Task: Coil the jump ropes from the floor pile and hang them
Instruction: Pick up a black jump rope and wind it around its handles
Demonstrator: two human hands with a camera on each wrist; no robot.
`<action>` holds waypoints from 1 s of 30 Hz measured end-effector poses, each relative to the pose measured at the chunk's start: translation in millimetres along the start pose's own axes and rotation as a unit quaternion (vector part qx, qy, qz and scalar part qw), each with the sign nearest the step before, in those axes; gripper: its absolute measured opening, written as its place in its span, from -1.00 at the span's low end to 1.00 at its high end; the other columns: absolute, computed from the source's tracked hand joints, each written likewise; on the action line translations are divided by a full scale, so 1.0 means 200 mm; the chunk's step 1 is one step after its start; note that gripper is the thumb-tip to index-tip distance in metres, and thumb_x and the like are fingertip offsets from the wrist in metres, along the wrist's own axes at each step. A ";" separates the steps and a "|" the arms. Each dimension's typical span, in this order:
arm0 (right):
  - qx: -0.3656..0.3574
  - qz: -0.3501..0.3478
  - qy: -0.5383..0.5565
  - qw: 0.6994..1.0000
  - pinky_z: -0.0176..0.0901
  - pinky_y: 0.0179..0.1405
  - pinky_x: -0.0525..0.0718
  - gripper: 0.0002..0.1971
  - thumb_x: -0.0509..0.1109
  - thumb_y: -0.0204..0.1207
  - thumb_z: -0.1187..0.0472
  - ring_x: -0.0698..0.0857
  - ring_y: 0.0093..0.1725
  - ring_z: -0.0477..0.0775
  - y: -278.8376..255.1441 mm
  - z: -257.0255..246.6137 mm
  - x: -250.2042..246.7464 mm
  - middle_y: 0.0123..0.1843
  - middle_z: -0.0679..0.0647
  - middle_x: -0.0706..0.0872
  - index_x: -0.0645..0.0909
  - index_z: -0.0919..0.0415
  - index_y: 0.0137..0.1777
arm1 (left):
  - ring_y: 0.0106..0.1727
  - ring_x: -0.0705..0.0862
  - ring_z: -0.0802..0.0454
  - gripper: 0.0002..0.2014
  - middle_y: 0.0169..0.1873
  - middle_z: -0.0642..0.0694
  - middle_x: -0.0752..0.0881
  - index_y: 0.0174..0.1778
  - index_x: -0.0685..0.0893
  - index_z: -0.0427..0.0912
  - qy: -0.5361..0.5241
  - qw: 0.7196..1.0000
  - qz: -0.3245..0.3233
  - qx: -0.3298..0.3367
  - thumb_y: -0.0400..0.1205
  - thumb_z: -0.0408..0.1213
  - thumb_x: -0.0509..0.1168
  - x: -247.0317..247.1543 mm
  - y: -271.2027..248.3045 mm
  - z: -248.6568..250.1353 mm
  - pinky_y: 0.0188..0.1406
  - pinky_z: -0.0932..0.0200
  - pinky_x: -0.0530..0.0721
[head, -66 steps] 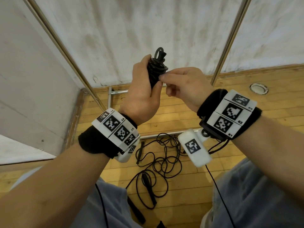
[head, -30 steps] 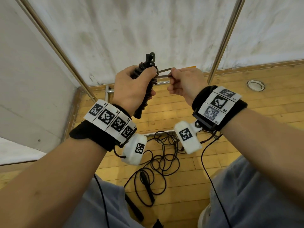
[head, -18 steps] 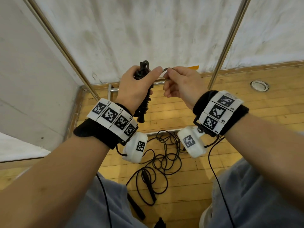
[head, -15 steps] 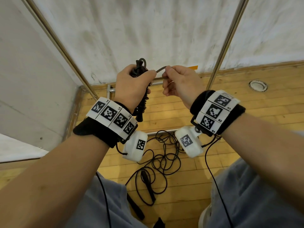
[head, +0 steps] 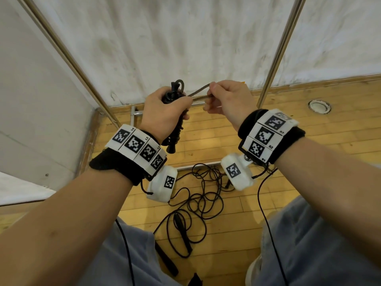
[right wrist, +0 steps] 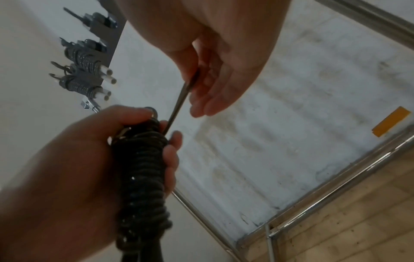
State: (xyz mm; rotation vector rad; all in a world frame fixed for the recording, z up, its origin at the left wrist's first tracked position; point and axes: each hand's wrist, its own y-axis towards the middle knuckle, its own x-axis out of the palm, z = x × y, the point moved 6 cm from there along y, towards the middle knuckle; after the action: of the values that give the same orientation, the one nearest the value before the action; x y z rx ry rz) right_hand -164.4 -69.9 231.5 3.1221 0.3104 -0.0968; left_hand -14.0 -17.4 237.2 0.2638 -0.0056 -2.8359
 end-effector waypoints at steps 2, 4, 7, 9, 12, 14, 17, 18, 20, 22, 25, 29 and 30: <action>-0.004 -0.014 0.032 0.999 -0.10 -0.28 0.76 -0.74 0.21 0.68 0.25 0.72 -0.43 0.03 -0.01 -0.03 0.02 -0.28 0.10 0.71 0.59 0.24 -0.24 | -0.34 0.74 -0.04 -0.92 -0.37 -0.05 0.68 -0.18 0.66 -0.19 -0.015 1.000 -0.013 -0.002 0.50 -0.38 0.44 0.01 0.00 0.00 -0.34 0.15 0.72; -0.011 -0.023 0.047 0.999 -0.12 -0.29 0.76 -0.76 0.20 0.67 0.27 0.74 -0.42 0.03 -0.03 -0.06 0.03 -0.27 0.12 0.73 0.59 0.24 -0.21 | -0.25 0.74 -0.08 -0.91 -0.32 -0.06 0.68 -0.16 0.66 -0.18 -0.016 1.000 -0.018 -0.002 0.50 -0.42 0.43 0.01 0.00 0.00 -0.22 0.10 0.75; -0.035 -0.029 0.051 0.998 -0.16 -0.25 0.77 -0.78 0.22 0.67 0.29 0.74 -0.39 0.04 -0.06 -0.12 0.04 -0.31 0.11 0.72 0.61 0.25 -0.19 | -0.13 0.76 -0.20 -0.79 -0.25 -0.10 0.67 -0.06 0.64 -0.09 -0.012 1.000 -0.013 0.004 0.48 -0.47 0.39 0.01 0.01 0.04 -0.05 -0.06 0.75; -0.051 -0.033 0.048 0.997 -0.16 -0.22 0.77 -0.79 0.23 0.66 0.30 0.74 -0.36 0.05 -0.08 -0.18 0.05 -0.30 0.12 0.71 0.61 0.25 -0.19 | -0.18 0.75 -0.09 -0.82 -0.30 -0.07 0.69 -0.10 0.68 -0.08 0.005 1.000 -0.011 0.017 0.48 -0.46 0.38 0.00 0.00 0.08 -0.07 0.00 0.74; -0.067 -0.049 0.053 0.995 -0.16 -0.19 0.77 -0.82 0.26 0.64 0.33 0.74 -0.35 0.05 -0.11 -0.26 0.05 -0.30 0.13 0.72 0.62 0.26 -0.19 | -0.25 0.73 0.04 -0.94 -0.34 -0.01 0.72 -0.25 0.74 -0.09 0.036 0.998 -0.011 0.053 0.52 -0.32 0.42 -0.02 -0.03 0.17 -0.15 0.10 0.72; -0.081 -0.053 0.062 0.993 -0.17 -0.17 0.76 -0.87 0.30 0.60 0.38 0.73 -0.35 0.02 -0.14 -0.31 0.05 -0.29 0.13 0.71 0.62 0.26 -0.17 | -0.28 0.71 0.09 -0.90 -0.32 -0.05 0.72 -0.27 0.73 -0.10 0.054 0.995 -0.012 0.081 0.56 -0.30 0.40 -0.03 -0.04 0.24 -0.30 0.17 0.72; -0.110 -0.028 0.042 0.993 -0.20 -0.14 0.72 -0.86 0.39 0.51 0.43 0.71 -0.29 -0.04 -0.17 -0.37 0.04 -0.29 0.06 0.69 0.61 0.18 -0.17 | -0.23 0.64 0.15 -0.84 -0.28 0.03 0.67 -0.27 0.64 -0.03 0.087 0.988 0.008 0.129 0.61 -0.33 0.34 -0.05 -0.08 0.36 -0.23 0.25 0.63; -0.116 -0.018 0.032 0.993 -0.20 -0.16 0.71 -0.85 0.41 0.49 0.41 0.72 -0.26 -0.06 -0.19 -0.39 0.04 -0.29 0.02 0.70 0.61 0.14 -0.18 | -0.21 0.64 0.14 -0.85 -0.27 0.05 0.65 -0.24 0.61 -0.02 0.100 0.985 0.010 0.142 0.62 -0.34 0.32 -0.04 -0.09 0.41 -0.14 0.20 0.64; -0.125 -0.005 0.025 0.992 -0.18 -0.17 0.71 -0.83 0.42 0.48 0.38 0.74 -0.24 -0.08 -0.22 -0.43 0.03 -0.29 -0.02 0.74 0.61 0.09 -0.21 | -0.17 0.68 0.04 -0.86 -0.23 0.02 0.65 -0.19 0.58 -0.02 0.113 0.981 0.011 0.156 0.63 -0.36 0.29 -0.04 -0.12 0.49 0.02 0.02 0.69; -0.137 -0.001 0.022 0.990 -0.10 -0.10 0.73 -0.83 0.40 0.49 0.39 0.77 -0.23 -0.04 -0.24 -0.48 0.02 -0.27 0.04 0.77 0.60 0.09 -0.20 | -0.13 0.73 -0.07 -0.82 -0.19 -0.02 0.64 -0.20 0.54 0.00 0.112 0.980 0.019 0.162 0.65 -0.37 0.26 -0.05 -0.14 0.56 0.07 -0.09 0.71; -0.158 0.006 0.021 0.987 -0.05 -0.02 0.74 -0.84 0.37 0.51 0.40 0.77 -0.23 0.01 -0.27 -0.57 0.00 -0.28 0.07 0.78 0.60 0.10 -0.15 | -0.17 0.75 0.02 -0.79 -0.19 -0.01 0.63 -0.21 0.50 0.01 0.102 0.979 0.039 0.173 0.68 -0.38 0.23 -0.09 -0.15 0.65 -0.02 -0.05 0.75; -0.173 0.028 0.025 0.984 -0.03 0.02 0.76 -0.83 0.33 0.52 0.42 0.76 -0.24 -0.01 -0.28 -0.67 -0.02 -0.27 0.08 0.77 0.64 0.14 -0.07 | -0.32 0.75 0.13 -0.78 -0.20 0.01 0.62 -0.22 0.48 0.02 0.112 0.974 0.049 0.190 0.68 -0.37 0.23 -0.11 -0.12 0.78 -0.20 0.02 0.77; -0.177 0.035 0.024 0.983 -0.04 0.01 0.76 -0.83 0.33 0.52 0.43 0.75 -0.25 -0.02 -0.27 -0.70 -0.02 -0.28 0.08 0.77 0.66 0.15 -0.05 | -0.34 0.74 0.16 -0.78 -0.21 0.03 0.62 -0.22 0.48 0.02 0.117 0.972 0.052 0.197 0.68 -0.38 0.23 -0.12 -0.11 0.82 -0.20 0.07 0.77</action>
State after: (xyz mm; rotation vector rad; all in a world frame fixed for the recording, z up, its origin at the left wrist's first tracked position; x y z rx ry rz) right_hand -170.8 -16.1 372.2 2.7806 0.1932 0.0301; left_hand -27.5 6.2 401.4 0.6610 -0.5203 -2.6596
